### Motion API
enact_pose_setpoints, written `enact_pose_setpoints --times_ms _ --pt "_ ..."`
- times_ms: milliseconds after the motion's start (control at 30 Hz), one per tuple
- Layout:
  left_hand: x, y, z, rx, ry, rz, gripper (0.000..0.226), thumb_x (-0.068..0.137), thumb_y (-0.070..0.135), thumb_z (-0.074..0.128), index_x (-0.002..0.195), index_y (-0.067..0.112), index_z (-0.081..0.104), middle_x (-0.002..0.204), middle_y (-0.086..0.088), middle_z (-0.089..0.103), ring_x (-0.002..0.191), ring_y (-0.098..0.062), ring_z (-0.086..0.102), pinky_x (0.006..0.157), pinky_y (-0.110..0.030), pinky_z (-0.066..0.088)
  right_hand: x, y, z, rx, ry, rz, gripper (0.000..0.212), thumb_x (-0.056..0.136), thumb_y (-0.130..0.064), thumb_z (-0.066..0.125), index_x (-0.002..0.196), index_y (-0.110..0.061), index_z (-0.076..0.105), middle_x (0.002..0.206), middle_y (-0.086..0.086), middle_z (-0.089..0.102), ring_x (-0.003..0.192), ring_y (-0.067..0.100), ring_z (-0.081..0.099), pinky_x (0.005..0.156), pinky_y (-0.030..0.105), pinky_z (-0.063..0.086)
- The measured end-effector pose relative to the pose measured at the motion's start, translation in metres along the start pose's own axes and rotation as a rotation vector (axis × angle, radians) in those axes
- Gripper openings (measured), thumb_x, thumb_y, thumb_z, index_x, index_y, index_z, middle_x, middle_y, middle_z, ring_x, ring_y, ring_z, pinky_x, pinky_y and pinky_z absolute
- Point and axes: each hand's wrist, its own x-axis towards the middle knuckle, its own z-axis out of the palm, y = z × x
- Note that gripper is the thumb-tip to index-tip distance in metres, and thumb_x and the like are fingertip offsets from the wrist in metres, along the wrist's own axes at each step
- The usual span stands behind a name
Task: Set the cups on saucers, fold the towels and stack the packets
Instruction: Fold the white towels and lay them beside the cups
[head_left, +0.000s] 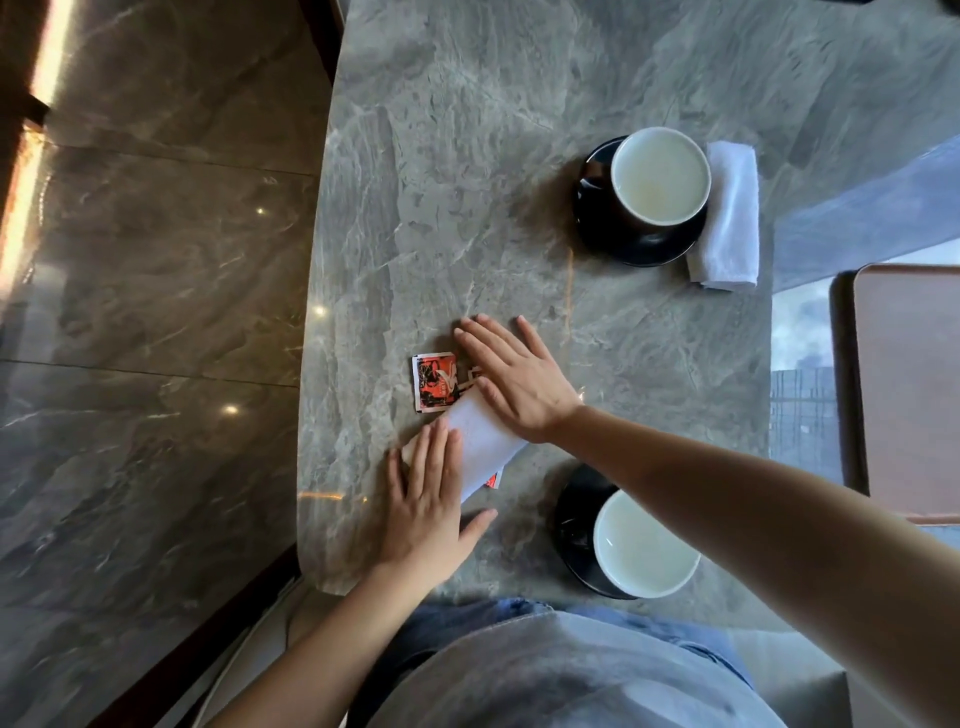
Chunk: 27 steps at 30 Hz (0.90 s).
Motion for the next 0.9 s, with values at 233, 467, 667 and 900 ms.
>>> enact_pose_setpoints --times_ms 233,467,667,900 --pt "0.0 0.004 -0.014 -0.032 -0.026 0.002 0.09 0.077 0.065 0.041 0.14 0.001 0.037 0.148 -0.019 0.036 0.134 -0.035 0.038 0.103 -0.06 0.034 0.0 -0.001 -0.002 -0.018 0.0 -0.002 0.054 0.099 -0.033 0.029 0.15 -0.017 0.02 0.158 0.0 0.021 0.147 0.017 0.012 0.119 0.047 0.003" --pt "0.016 -0.016 -0.04 -0.694 0.034 -0.137 0.061 0.088 0.039 0.046 0.142 0.022 0.024 0.139 -0.006 0.042 0.121 -0.021 0.044 0.09 -0.03 0.034 -0.018 -0.034 -0.015 0.39 0.554 0.619 0.045 0.089 -0.026 0.052 0.133 -0.017 0.043 0.138 0.002 0.046 0.131 0.02 0.037 0.111 0.039 0.025" --pt "0.037 -0.023 -0.042 -0.568 0.075 -0.142 0.06 0.08 0.03 0.066 0.132 0.014 0.039 0.12 -0.01 0.055 0.107 -0.027 0.052 0.084 -0.036 0.043 -0.033 -0.074 -0.016 0.887 0.594 1.03 0.044 0.092 -0.026 0.051 0.133 -0.015 0.041 0.138 0.006 0.039 0.129 0.023 0.034 0.103 0.035 0.028" --pt "0.036 -0.014 -0.042 -0.568 0.021 -0.184 0.047 0.079 0.034 0.067 0.117 0.012 0.051 0.112 -0.012 0.055 0.1 -0.03 0.055 0.071 -0.029 0.034 -0.039 -0.082 -0.008 1.313 0.594 1.402 0.062 0.086 -0.029 0.063 0.137 -0.009 0.033 0.138 0.013 0.04 0.125 0.031 0.044 0.102 0.038 0.039"
